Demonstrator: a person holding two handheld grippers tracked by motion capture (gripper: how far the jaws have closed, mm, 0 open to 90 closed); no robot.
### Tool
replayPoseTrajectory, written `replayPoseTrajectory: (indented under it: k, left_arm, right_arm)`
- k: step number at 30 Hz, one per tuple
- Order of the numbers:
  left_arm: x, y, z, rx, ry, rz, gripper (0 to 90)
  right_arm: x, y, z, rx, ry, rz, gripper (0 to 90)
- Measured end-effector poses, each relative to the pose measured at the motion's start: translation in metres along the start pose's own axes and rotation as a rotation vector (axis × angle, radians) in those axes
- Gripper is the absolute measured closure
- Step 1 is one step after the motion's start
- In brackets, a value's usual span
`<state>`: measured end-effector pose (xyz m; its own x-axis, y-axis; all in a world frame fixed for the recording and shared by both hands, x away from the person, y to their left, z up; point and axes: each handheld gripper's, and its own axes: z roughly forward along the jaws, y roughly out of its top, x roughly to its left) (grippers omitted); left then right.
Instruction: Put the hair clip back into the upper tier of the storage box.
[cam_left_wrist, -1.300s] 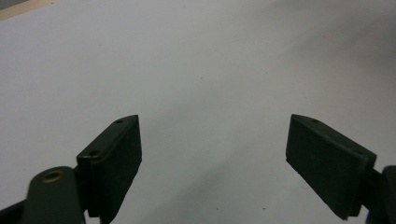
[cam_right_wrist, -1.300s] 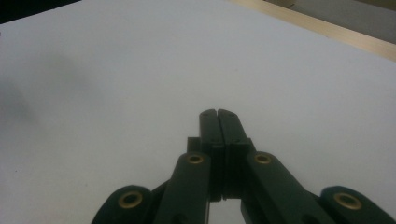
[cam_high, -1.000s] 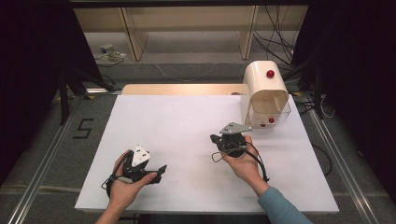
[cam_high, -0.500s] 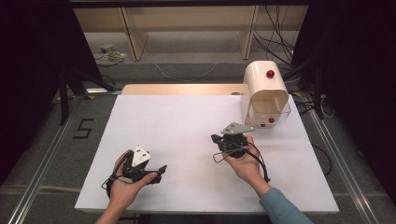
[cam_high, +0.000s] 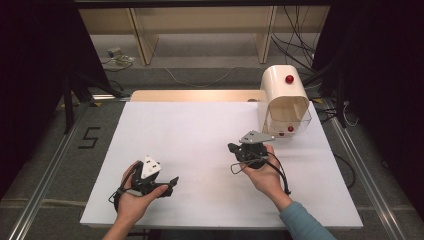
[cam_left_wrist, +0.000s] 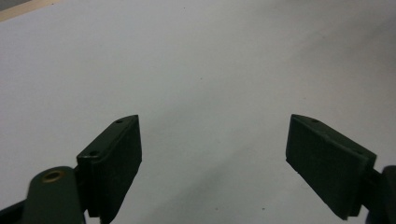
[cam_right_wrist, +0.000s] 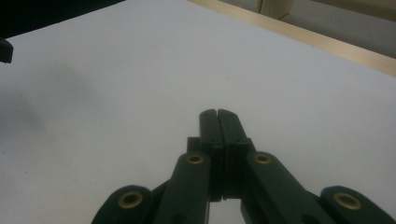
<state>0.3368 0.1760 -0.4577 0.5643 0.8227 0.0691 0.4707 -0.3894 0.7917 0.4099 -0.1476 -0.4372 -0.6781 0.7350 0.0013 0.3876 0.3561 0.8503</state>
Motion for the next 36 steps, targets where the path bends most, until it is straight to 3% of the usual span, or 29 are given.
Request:
replayPoseTrajectory:
  k: [36]
  left_arm:
    - [0.000, 0.000, 0.000, 0.001, 0.001, 0.000, 18.4]
  right_arm:
    - [-0.009, 0.003, -0.013, -0.034, -0.015, 0.017, 90.0]
